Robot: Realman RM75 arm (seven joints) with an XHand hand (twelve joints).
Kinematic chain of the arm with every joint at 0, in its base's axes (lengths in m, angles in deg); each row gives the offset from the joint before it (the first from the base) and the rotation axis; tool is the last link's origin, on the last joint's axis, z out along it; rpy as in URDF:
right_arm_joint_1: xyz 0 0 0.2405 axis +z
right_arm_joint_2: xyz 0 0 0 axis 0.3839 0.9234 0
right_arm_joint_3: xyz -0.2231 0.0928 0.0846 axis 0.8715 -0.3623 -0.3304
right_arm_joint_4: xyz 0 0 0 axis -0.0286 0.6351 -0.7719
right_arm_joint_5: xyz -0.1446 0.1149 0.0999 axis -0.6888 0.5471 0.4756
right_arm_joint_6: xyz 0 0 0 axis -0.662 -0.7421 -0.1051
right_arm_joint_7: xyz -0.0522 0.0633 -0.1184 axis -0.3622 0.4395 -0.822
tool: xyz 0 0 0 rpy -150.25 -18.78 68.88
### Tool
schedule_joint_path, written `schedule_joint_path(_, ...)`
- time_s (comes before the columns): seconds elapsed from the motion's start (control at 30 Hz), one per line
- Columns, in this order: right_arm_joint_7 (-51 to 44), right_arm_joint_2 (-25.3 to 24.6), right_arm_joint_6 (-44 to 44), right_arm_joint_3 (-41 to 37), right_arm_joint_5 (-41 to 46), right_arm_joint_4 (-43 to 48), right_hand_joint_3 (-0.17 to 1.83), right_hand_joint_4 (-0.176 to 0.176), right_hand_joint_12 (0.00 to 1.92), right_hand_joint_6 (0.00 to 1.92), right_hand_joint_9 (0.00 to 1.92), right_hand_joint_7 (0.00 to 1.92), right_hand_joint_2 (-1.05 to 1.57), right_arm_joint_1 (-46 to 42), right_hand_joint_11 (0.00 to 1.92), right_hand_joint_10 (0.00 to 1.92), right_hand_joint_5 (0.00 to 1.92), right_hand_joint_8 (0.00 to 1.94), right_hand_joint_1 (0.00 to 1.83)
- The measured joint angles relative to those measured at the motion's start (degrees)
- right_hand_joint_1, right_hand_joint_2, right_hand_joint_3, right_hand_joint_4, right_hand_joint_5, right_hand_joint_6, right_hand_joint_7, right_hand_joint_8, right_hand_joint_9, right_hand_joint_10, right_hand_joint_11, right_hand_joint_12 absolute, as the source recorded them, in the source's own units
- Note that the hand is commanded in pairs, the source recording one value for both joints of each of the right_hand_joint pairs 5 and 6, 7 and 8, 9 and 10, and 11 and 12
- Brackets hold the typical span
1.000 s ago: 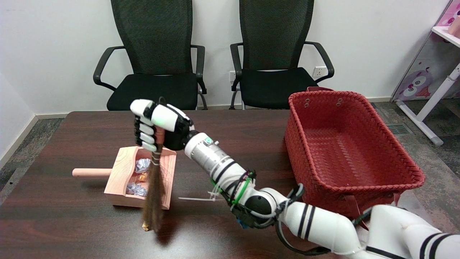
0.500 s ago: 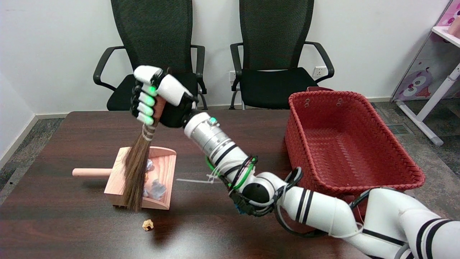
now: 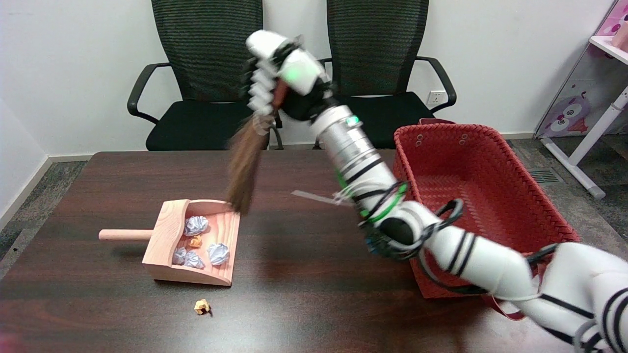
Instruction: Sweep the paper ball into the dustpan.
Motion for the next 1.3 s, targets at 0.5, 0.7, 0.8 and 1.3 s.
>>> schedule_joint_path(0.5,-10.80,22.91,1.78,-9.25,16.89,-11.63,1.83,0.027,1.92,1.92,1.92,1.92,1.57,-5.25,1.92,1.92,1.92,1.92,0.85)
schedule_joint_path(0.7,-12.81,28.57,1.82,-11.53,22.73,-13.13,1.83,0.023,1.92,1.92,1.92,1.92,1.57,-6.55,1.92,1.92,1.92,1.92,0.88)
schedule_joint_path(0.8,-13.47,30.71,1.83,-12.67,24.84,-13.14,1.83,0.022,1.92,1.92,1.92,1.92,1.57,-7.37,1.92,1.92,1.92,1.92,0.88)
schedule_joint_path(1.3,-14.35,36.57,3.15,-15.47,30.27,-13.18,1.83,0.020,1.92,1.92,1.92,1.92,1.57,-10.81,1.92,1.92,1.92,1.92,0.88)
